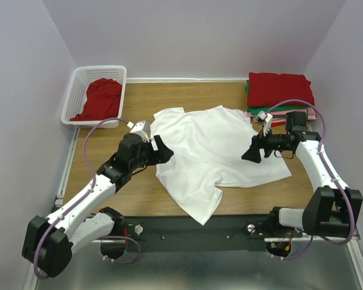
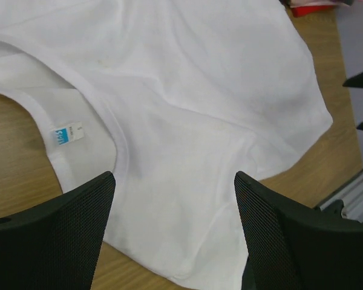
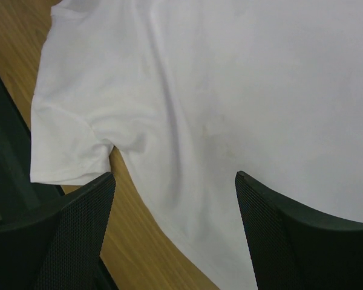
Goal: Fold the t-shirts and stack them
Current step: Flatten the tshirt out
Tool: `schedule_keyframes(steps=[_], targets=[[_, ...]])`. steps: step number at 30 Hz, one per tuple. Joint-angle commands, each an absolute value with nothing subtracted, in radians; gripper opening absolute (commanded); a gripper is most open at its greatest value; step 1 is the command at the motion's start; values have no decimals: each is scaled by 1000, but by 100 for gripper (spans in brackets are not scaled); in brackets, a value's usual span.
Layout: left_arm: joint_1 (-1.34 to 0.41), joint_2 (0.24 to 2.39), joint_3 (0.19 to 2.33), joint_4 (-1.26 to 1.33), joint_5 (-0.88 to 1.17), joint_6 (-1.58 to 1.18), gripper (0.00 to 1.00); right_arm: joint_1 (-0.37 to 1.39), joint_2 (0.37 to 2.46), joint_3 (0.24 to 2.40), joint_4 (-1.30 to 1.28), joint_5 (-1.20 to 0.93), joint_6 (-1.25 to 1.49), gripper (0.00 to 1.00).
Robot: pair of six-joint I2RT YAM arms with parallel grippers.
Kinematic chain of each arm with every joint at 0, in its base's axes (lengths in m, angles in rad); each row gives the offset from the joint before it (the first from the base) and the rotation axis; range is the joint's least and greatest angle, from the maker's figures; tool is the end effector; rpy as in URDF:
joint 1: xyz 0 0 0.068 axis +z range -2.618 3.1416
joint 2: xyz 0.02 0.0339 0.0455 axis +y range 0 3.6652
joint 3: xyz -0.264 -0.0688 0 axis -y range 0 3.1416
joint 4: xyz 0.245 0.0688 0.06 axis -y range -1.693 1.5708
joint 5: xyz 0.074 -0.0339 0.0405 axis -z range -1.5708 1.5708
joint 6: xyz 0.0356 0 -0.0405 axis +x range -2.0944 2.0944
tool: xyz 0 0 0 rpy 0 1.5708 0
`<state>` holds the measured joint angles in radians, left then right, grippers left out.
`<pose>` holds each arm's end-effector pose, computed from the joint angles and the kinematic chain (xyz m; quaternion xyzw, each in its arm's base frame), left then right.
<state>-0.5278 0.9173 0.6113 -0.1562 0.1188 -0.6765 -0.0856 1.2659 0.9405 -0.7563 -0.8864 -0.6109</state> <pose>0.1785 -0.1089 0.2578 -0.0319 0.8487 -0.3392 0.4044 0.2389 0.0072 0.2587 -0.3278 0.8195 0.3165 0.3476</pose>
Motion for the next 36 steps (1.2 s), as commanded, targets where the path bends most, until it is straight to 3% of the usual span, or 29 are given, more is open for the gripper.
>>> schedule_keyframes(steps=[1, 17, 29, 36], targets=[[-492, 974, 545, -72, 25, -729, 87, -101, 1273, 911, -733, -1000, -630, 87], [-474, 943, 318, -29, -118, -988, 80, -100, 1282, 907, -730, -991, -609, 87], [-440, 1227, 455, 78, -98, -916, 77, -101, 1261, 900, -732, -994, -606, 88], [-410, 1445, 606, 34, -135, -877, 61, -101, 1252, 897, -732, -1000, -604, 88]])
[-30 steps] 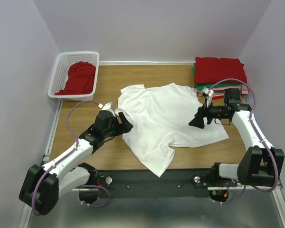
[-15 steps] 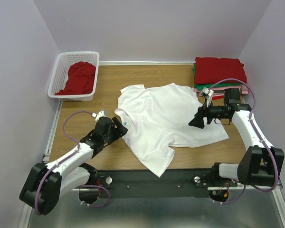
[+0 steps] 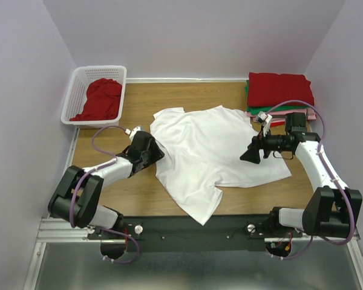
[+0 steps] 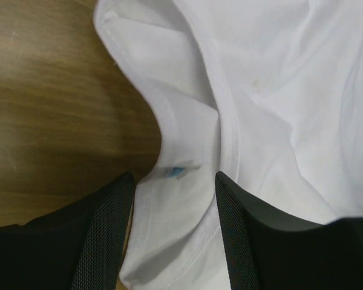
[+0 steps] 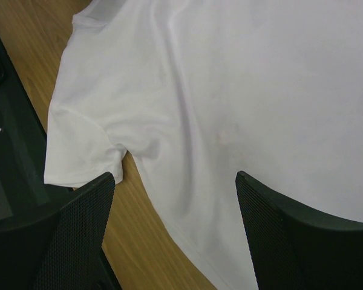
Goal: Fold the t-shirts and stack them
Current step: Flatten the tshirt out
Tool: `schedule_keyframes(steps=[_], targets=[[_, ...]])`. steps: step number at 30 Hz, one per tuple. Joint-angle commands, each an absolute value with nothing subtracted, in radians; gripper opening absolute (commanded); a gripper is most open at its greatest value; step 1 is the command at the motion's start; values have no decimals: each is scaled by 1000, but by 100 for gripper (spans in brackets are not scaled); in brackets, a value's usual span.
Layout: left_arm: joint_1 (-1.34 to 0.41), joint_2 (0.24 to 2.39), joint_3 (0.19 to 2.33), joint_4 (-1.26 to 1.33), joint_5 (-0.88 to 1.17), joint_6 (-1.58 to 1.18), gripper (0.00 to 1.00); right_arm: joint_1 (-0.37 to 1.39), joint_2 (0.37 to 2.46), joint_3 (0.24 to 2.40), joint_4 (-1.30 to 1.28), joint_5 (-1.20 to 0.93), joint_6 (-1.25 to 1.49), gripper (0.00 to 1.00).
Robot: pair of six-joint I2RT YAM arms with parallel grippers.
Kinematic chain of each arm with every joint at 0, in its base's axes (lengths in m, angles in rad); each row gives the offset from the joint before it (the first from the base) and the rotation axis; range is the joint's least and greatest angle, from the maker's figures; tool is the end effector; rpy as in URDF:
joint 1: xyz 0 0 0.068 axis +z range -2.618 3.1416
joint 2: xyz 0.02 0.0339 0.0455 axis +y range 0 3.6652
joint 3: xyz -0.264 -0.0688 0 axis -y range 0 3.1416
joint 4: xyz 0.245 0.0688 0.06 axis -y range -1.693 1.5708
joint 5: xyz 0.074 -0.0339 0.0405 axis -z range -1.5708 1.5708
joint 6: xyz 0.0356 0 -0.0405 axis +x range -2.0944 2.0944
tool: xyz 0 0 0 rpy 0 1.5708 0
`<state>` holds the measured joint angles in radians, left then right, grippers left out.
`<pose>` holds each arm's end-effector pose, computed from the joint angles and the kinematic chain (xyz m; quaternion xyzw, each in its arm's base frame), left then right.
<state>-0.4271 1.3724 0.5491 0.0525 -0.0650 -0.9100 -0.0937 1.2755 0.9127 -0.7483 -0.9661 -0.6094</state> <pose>0.2350 -0.1044 0.1571 -0.2324 0.8908 -0.2178 0.3240 0.2370 0.0071 0.2508 -0.3222 0.8068 0.3551 0.3452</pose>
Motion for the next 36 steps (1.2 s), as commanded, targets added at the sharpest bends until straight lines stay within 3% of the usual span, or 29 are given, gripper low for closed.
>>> schedule_keyframes(steps=[1, 3, 4, 8, 11, 17, 20, 23, 29, 32, 36], targets=[[-405, 1468, 621, 8, -140, -870, 60, -101, 1250, 899, -732, -1000, -606, 88], [-400, 1512, 662, -29, -153, -856, 53, -100, 1250, 899, -732, -1002, -606, 88], [-399, 1522, 670, -43, -150, -842, 37, -100, 1250, 899, -732, -1003, -606, 88], [-397, 1490, 641, -52, -75, -844, 9, -100, 1247, 897, -732, -1003, -606, 88], [-397, 1410, 591, -89, -64, -883, 4, -100, 1243, 897, -732, -1002, -606, 88], [-358, 1032, 474, -239, -74, -968, 4, -100, 1235, 897, -733, -1008, -606, 88], [-322, 941, 457, -305, -58, -974, 4, -101, 1230, 899, -733, -1006, -604, 88], [-313, 881, 457, -347, -15, -966, 11, -101, 1229, 897, -733, -1002, -606, 88], [-313, 781, 504, -425, 121, -899, 61, -101, 1238, 899, -732, -983, -604, 88], [-313, 721, 544, -482, 135, -833, 79, -101, 1249, 899, -732, -982, -606, 88], [-311, 623, 624, -448, 115, -709, 89, -100, 1259, 899, -732, -983, -606, 88]])
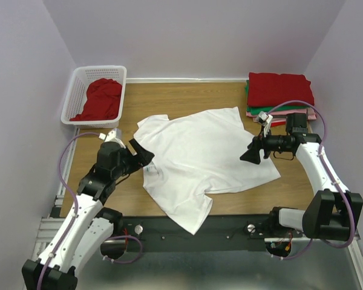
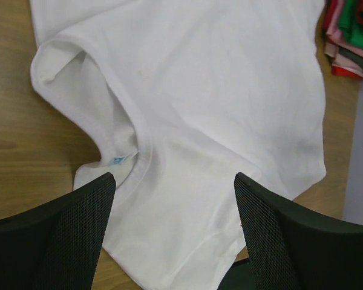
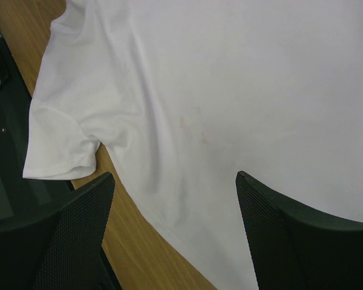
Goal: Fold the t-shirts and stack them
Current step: Flatten the tshirt out
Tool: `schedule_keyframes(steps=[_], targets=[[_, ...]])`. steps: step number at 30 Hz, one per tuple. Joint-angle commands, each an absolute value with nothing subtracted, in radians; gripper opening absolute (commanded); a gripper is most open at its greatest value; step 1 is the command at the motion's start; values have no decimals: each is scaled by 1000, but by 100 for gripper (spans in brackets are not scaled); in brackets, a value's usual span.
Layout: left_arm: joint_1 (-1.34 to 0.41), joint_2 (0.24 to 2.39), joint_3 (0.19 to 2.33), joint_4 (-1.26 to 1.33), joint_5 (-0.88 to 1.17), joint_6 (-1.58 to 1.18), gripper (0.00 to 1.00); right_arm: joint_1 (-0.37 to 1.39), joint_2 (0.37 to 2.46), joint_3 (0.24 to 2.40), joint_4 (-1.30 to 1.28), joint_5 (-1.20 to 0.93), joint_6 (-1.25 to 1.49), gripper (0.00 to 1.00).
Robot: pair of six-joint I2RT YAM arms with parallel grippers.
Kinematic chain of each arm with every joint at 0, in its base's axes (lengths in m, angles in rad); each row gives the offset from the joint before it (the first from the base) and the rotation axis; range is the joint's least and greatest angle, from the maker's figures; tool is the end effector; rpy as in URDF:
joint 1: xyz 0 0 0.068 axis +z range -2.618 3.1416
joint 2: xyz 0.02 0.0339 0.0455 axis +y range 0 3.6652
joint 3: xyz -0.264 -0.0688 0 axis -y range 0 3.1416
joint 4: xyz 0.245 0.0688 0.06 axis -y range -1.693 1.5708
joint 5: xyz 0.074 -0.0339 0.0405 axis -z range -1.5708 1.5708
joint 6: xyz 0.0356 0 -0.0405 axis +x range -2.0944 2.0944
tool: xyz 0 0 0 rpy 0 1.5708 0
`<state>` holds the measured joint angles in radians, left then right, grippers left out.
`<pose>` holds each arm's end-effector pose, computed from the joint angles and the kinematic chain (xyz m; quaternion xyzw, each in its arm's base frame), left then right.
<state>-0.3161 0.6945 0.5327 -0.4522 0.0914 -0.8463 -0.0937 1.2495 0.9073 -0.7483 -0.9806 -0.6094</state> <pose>0.1492 -0.0522 0.2391 -0.2121 0.8613 -0.2864 0.3621 0.2327 0.0078 0.2551 -0.3268 0.8000 0.3571 0.3545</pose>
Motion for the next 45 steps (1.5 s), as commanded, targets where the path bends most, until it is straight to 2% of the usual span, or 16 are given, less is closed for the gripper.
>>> schedule_keyframes(steps=[1, 5, 6, 10, 12, 13, 14, 15, 19, 23, 28, 45], targets=[[-311, 626, 638, -424, 121, -675, 89, -100, 1262, 900, -732, -983, -606, 88], [-296, 799, 768, -275, 55, -485, 88, -100, 1279, 899, -732, -980, -606, 88], [-276, 919, 835, -253, 57, -422, 88, -101, 1285, 899, -732, -977, -606, 88], [-175, 1205, 969, -181, 146, -321, 78, -101, 1295, 900, -732, -968, -606, 88], [-138, 1350, 1017, -167, 146, -307, 70, -100, 1295, 900, -732, -969, -606, 88], [-118, 1397, 1070, -164, 129, -301, 67, -101, 1295, 900, -732, -973, -606, 88], [-114, 1484, 1101, -178, 111, -296, 58, -100, 1298, 900, -732, -974, -606, 88], [-112, 1524, 1161, -189, 69, -295, 54, -101, 1298, 899, -732, -974, -606, 88], [-115, 1666, 1253, -235, -53, -284, 47, -100, 1305, 902, -730, -980, -606, 88], [-115, 1767, 1292, -250, -170, -276, 45, -100, 1305, 904, -732, -980, -604, 88], [-115, 1899, 1342, -264, -213, -267, 44, -100, 1299, 900, -733, -980, -604, 88], [-126, 2037, 1427, -301, -143, -247, 44, -101, 1302, 899, -733, -974, -603, 88]])
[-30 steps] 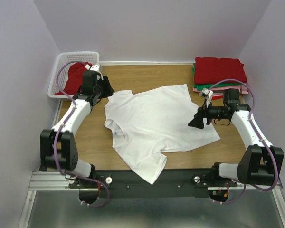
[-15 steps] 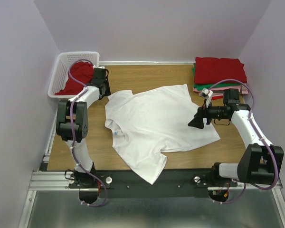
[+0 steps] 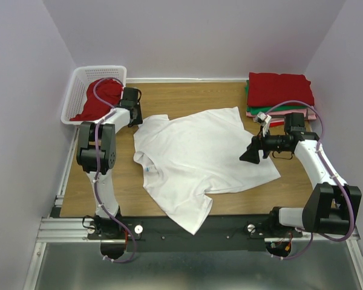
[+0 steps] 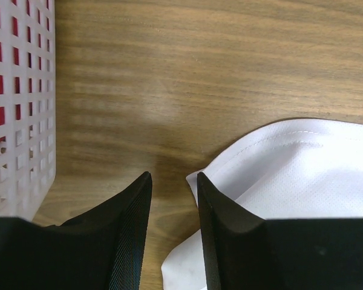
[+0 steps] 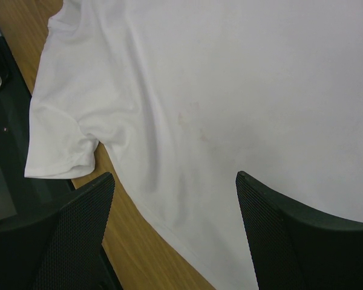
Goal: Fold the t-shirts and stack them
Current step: Flatten the tshirt out
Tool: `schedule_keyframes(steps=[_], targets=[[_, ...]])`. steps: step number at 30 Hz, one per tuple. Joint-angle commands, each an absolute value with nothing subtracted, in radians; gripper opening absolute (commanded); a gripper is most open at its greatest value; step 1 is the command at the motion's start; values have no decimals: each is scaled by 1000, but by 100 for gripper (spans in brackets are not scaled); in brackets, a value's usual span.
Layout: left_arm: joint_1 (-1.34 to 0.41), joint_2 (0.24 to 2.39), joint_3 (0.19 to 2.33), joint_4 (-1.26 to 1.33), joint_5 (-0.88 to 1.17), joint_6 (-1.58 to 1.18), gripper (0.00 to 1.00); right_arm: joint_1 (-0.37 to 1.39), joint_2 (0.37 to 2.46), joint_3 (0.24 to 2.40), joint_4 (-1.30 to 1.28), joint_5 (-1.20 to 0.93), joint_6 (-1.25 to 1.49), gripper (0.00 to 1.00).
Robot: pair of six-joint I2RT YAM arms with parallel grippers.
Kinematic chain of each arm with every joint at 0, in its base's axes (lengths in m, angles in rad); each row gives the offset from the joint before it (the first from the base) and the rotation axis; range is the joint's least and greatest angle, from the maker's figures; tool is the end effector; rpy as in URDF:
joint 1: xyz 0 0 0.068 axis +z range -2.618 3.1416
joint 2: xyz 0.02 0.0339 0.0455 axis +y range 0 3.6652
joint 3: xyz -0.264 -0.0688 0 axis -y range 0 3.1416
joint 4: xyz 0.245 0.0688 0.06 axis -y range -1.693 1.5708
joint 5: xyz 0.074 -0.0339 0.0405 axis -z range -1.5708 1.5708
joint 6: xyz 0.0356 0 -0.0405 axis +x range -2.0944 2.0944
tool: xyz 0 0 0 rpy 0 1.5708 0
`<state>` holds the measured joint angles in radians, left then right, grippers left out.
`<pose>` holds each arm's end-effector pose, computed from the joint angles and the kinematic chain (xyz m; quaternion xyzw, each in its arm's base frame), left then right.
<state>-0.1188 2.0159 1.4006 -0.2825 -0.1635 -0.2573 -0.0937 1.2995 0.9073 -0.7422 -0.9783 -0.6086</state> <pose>0.4340 -0.0460 0.1740 -0.0920 0.9366 0.0142 0.3377 0.2400 0.0071 0.2446 -0.3178 0.8075 0.3650 0.3372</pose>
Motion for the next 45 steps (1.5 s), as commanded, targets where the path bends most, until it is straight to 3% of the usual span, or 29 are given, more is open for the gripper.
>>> schedule_keyframes(steps=[1, 23, 45], targets=[[-126, 2040, 1431, -301, -138, -245, 44, -100, 1302, 900, -733, -974, -604, 88], [-138, 1977, 1454, -311, -133, -272, 44, -100, 1301, 899, -733, -979, -604, 88], [-153, 2049, 1411, -334, -132, -265, 41, -100, 1302, 900, -733, -980, -604, 88]])
